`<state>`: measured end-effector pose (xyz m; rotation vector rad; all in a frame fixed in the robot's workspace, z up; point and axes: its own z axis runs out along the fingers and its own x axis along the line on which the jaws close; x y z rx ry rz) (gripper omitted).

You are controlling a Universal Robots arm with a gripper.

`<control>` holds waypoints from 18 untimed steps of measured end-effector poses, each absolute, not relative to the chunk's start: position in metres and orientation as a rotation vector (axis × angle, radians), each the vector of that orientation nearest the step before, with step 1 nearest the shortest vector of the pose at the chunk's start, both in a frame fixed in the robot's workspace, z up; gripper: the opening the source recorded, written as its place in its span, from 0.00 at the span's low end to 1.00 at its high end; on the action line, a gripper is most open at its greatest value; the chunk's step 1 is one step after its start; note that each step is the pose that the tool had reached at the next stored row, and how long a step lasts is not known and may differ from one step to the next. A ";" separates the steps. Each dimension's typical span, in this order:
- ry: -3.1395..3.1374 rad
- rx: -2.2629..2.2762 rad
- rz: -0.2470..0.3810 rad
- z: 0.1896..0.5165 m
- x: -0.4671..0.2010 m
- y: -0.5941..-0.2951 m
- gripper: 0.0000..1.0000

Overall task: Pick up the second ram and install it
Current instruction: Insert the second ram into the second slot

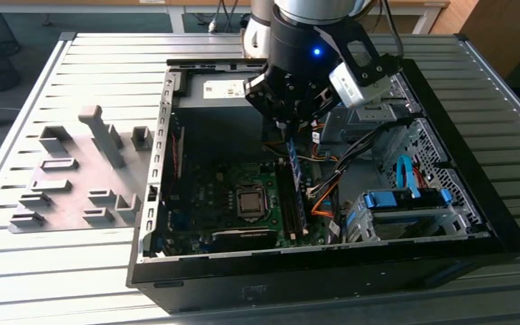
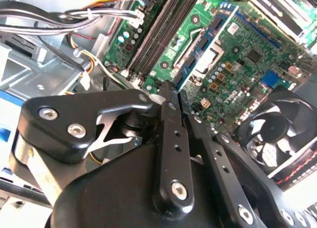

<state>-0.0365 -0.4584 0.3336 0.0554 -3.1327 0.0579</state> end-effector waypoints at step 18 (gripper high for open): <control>-3.133 0.029 0.058 0.303 -0.037 -0.468 0.14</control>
